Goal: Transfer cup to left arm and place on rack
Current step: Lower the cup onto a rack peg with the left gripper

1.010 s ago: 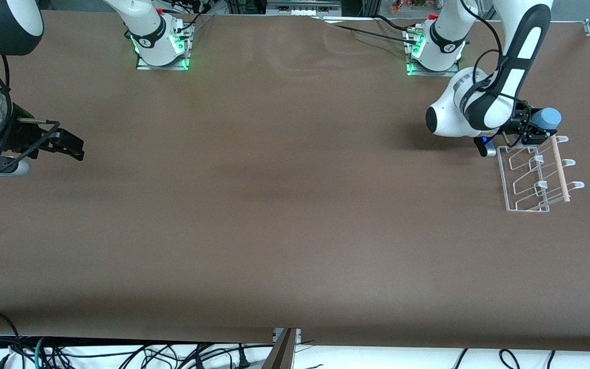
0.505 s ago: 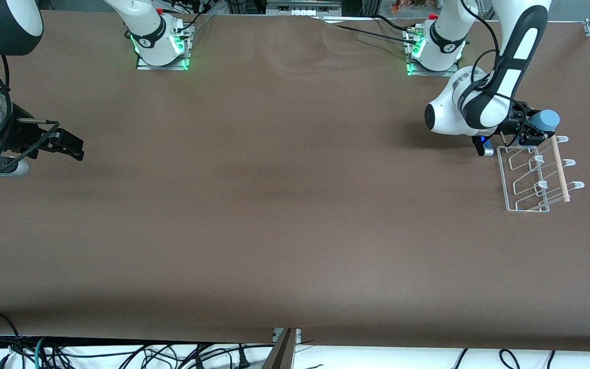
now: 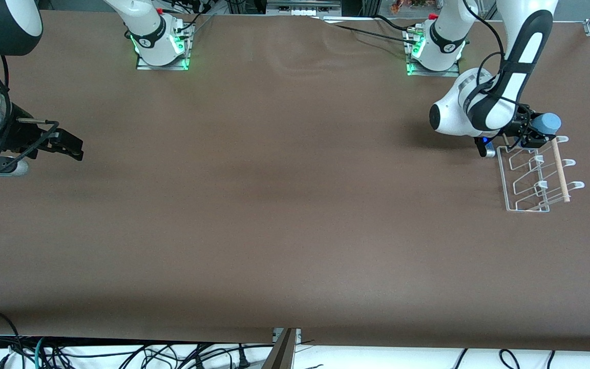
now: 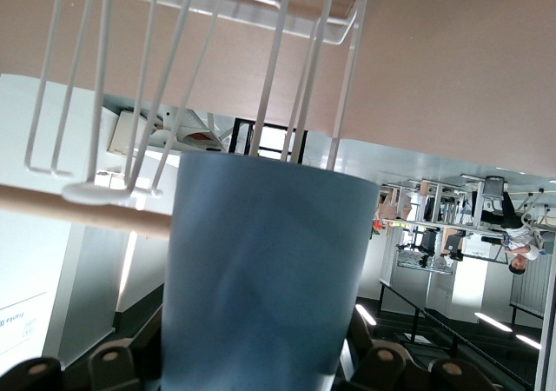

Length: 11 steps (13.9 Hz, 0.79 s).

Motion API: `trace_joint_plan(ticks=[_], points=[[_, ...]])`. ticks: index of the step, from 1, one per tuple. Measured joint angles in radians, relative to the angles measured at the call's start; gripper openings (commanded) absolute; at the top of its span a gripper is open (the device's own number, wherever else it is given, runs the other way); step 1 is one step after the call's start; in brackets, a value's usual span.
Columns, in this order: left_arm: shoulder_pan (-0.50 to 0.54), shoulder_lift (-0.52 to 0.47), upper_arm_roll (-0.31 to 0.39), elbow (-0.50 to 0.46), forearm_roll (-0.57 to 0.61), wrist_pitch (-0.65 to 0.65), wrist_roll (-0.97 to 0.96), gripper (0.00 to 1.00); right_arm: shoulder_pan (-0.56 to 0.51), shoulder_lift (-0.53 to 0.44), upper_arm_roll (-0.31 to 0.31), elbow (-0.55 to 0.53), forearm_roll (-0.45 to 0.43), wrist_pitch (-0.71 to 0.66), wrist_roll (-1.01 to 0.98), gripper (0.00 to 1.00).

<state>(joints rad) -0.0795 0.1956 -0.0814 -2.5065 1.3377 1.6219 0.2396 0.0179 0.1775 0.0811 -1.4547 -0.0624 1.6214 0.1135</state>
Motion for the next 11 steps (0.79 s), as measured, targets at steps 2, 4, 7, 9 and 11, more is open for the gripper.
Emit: trace_joint_plan(ticks=[2,4,7,9,11], points=[[0.003,0.018,0.000,-0.001,0.000,0.016,-0.026,0.04,0.000,0.000,0.000,0.000,0.000,0.000,0.000,1.00],[0.009,0.039,0.000,-0.002,0.000,0.025,-0.046,0.23,0.000,0.000,0.000,0.000,0.000,0.000,0.000,1.00],[0.013,0.054,0.000,-0.002,0.028,0.028,-0.059,1.00,0.000,0.000,0.000,0.000,0.000,0.000,0.000,1.00],[0.015,0.054,0.000,-0.001,0.033,0.028,-0.062,1.00,0.000,0.000,-0.001,0.000,0.000,0.000,0.000,1.00],[0.016,0.053,0.000,0.003,0.033,0.028,-0.066,1.00,0.000,0.000,-0.001,0.000,0.000,0.000,0.000,1.00]])
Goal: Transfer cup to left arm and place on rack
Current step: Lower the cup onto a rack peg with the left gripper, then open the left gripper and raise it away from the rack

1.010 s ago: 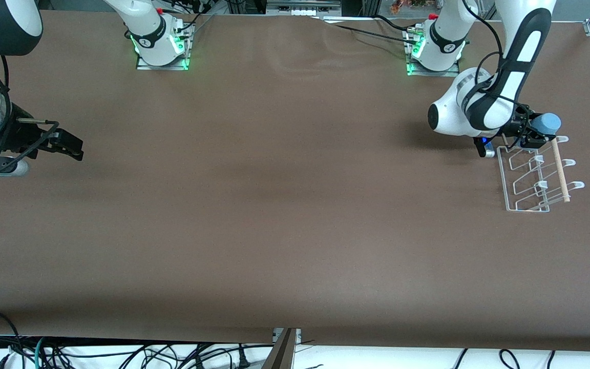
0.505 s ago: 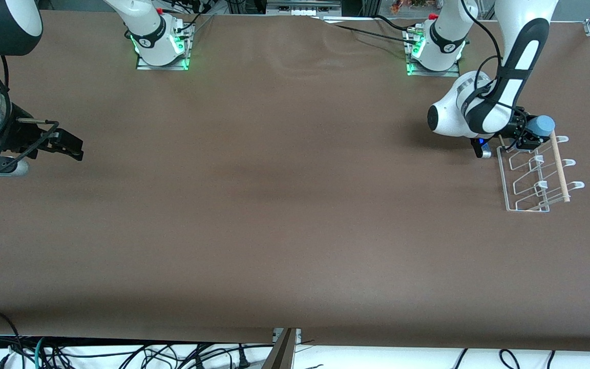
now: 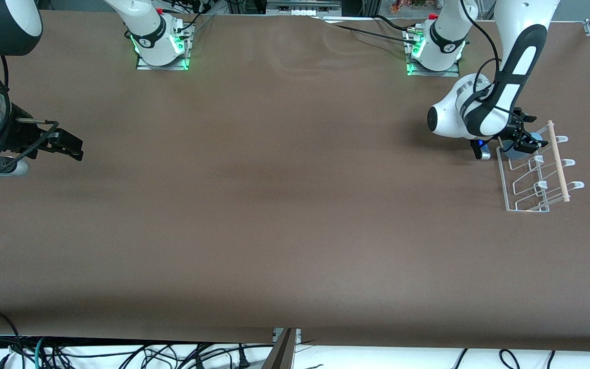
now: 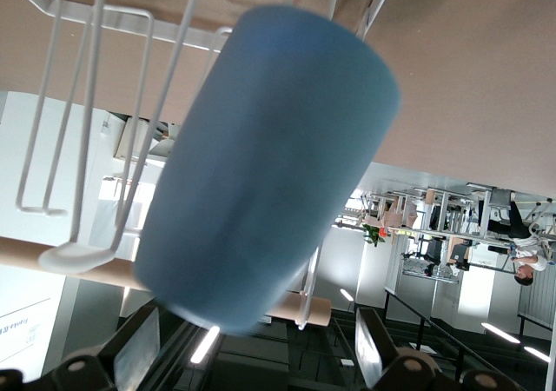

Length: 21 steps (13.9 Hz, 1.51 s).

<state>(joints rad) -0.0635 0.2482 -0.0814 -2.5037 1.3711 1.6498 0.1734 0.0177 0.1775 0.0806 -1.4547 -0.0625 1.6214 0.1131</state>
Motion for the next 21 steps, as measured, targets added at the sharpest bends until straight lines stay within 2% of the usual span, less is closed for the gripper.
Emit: trace_joint_plan(ticks=[3,7,11,14,18,21], points=[[0.012,-0.011,0.000,0.029,-0.045,0.000,-0.007,1.00,0.000,0.000,0.000,0.000,0.000,0.000,0.000,1.00],[0.025,-0.033,0.000,0.163,-0.344,-0.009,-0.007,1.00,0.000,0.000,-0.001,0.000,0.000,0.000,0.000,1.00],[0.025,-0.057,0.000,0.383,-0.673,-0.142,-0.006,1.00,0.000,0.000,-0.001,0.000,0.000,0.000,0.000,1.00],[0.030,-0.061,0.001,0.541,-0.916,-0.184,-0.011,1.00,0.000,0.000,-0.001,0.000,0.000,0.000,0.000,1.00],[0.036,-0.066,0.002,0.731,-1.141,-0.193,-0.096,1.00,0.000,0.000,-0.001,0.000,0.000,0.000,0.000,1.00],[0.036,-0.073,0.001,0.883,-1.247,-0.183,-0.127,1.00,0.000,0.000,-0.001,0.000,0.000,0.000,-0.001,1.00]])
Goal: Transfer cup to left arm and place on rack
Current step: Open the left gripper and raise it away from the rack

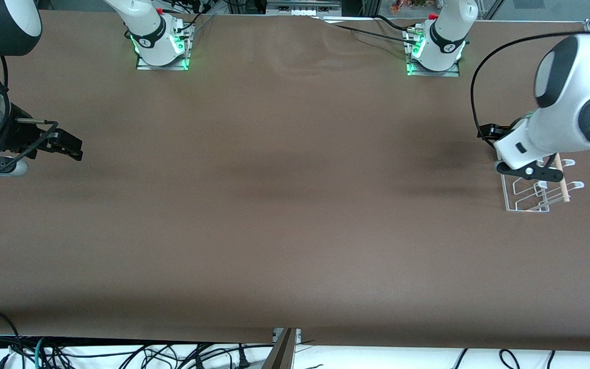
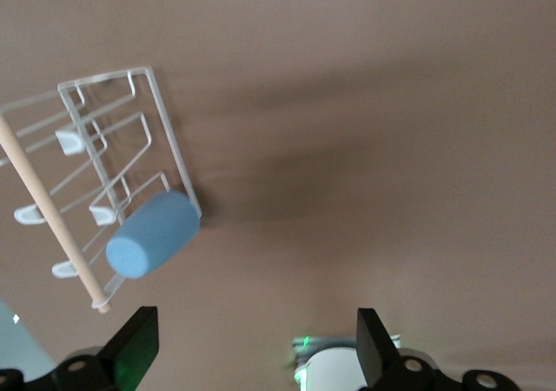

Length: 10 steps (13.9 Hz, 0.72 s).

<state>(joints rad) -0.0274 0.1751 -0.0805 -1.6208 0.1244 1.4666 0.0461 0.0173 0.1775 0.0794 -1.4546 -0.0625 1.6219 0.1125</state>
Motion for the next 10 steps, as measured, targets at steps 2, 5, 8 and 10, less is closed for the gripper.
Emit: trace_joint_plan(ticks=[2,5,8,10], points=[[0.002,-0.024,0.001,0.041,-0.043,0.095,-0.004,1.00,0.000,0.000,0.000,0.000,0.000,0.000,0.000,1.00],[0.038,-0.076,0.003,-0.002,-0.112,0.297,-0.007,1.00,0.000,0.000,0.000,0.000,0.000,0.000,0.000,1.00],[0.060,-0.147,0.005,-0.125,-0.146,0.346,-0.020,1.00,0.000,0.000,0.000,0.000,0.000,0.000,0.000,1.00],[0.060,-0.184,0.003,-0.172,-0.144,0.344,-0.055,1.00,0.000,0.000,0.000,0.000,0.000,0.000,0.000,1.00]])
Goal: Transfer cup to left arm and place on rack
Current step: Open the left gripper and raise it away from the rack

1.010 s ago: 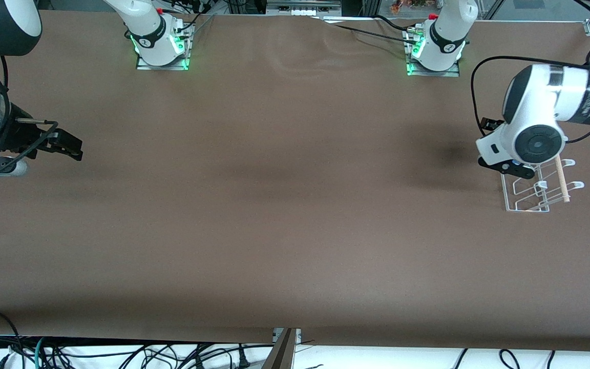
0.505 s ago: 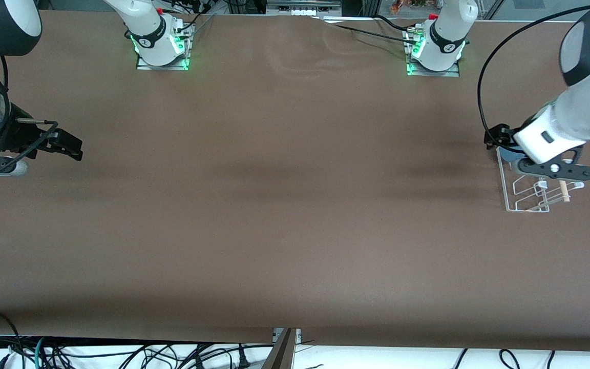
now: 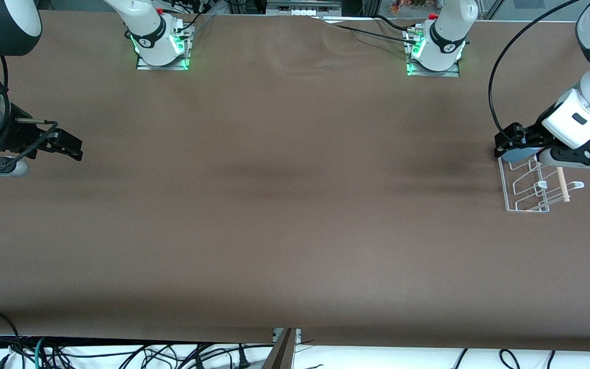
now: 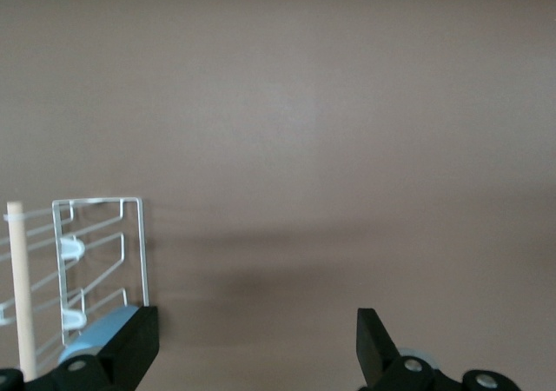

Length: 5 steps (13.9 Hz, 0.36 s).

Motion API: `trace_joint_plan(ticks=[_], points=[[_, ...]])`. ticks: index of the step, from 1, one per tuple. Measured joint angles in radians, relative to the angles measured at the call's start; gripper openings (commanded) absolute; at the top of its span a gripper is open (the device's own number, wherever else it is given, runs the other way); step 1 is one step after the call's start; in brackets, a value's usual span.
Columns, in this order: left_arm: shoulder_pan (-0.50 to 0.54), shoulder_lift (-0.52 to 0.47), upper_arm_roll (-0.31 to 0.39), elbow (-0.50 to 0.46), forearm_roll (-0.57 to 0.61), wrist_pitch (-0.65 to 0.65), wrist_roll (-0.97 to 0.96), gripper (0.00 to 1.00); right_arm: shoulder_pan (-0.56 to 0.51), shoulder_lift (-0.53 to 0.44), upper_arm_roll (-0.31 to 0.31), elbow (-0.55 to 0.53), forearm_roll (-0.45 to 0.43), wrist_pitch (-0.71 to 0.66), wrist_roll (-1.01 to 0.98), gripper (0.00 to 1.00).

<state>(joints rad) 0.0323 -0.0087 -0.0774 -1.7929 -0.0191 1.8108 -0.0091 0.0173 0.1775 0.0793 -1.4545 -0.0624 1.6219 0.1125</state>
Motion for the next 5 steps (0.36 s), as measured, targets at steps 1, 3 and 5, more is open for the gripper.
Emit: trace_joint_plan(ticks=[1,3,5], points=[[0.000,-0.010,0.000,-0.011,0.011,-0.002,-0.008,1.00,0.000,0.000,0.000,0.000,0.000,0.000,0.000,1.00],[-0.003,-0.017,-0.001,-0.018,0.034,-0.005,-0.015,1.00,0.000,0.000,0.000,0.000,0.000,0.000,0.000,1.00],[-0.007,-0.017,-0.001,-0.020,0.034,-0.005,-0.021,1.00,0.000,0.000,0.000,0.000,0.000,0.000,0.000,1.00]])
